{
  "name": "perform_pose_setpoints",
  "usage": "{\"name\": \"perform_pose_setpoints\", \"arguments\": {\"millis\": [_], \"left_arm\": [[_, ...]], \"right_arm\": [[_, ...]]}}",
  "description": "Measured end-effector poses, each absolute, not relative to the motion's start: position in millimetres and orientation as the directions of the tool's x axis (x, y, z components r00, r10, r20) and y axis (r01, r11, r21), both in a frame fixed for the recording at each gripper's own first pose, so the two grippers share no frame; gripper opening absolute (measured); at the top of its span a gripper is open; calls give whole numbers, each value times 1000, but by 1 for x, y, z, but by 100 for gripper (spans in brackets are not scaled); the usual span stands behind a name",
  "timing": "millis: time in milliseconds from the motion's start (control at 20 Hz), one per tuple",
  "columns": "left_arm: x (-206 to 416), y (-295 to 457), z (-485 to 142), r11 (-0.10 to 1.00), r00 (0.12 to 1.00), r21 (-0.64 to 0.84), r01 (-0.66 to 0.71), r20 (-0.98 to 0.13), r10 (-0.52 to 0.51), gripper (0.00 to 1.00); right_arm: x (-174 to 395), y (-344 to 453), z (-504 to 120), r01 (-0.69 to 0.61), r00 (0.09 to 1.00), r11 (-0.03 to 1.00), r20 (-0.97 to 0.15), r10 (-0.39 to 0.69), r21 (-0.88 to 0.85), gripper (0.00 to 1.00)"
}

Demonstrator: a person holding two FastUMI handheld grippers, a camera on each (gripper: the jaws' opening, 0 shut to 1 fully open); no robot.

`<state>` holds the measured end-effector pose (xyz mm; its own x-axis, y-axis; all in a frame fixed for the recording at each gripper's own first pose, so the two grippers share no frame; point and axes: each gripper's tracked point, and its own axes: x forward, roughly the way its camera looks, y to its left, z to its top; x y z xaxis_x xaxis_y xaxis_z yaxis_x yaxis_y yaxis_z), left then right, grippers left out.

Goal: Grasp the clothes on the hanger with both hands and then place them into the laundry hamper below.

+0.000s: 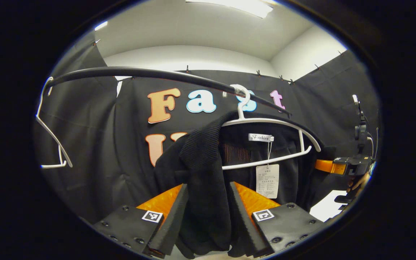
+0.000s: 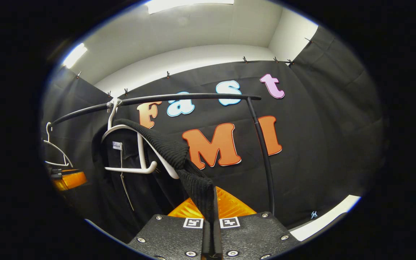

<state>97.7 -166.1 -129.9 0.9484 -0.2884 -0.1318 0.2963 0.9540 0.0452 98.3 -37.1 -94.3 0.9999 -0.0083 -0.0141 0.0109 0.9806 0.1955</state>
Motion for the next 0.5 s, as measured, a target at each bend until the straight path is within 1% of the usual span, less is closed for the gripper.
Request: {"name": "perform_pose_setpoints", "arguments": {"millis": [50,100,200,300,350,400,450,500], "left_arm": [[103,-169,-135,957,951,46,287,-138,-278,79],[107,-172,-141,959,950,33,283,-145,-276,92],[121,-173,-154,962,950,12,274,-159,-269,94],[135,-163,-165,972,960,30,232,-167,-224,97],[141,-154,-171,979,966,50,196,-179,-184,99],[148,-145,-178,984,970,66,164,-191,-149,98],[152,-137,-182,987,971,72,141,-203,-124,99],[155,-132,-184,990,973,66,126,-204,-110,96]], "right_arm": [[99,-38,-94,10,1000,980,-9,-8,197,2],[99,-40,-93,11,1000,981,-6,-10,195,2],[98,-43,-89,14,1000,982,4,-15,188,2],[100,-48,-88,22,999,984,22,-26,179,2],[101,-49,-88,28,999,984,27,-33,175,2],[101,-50,-90,33,999,984,31,-39,173,2],[103,-50,-89,36,998,984,39,-44,176,2],[106,-49,-90,37,998,983,46,-46,180,2]]}}
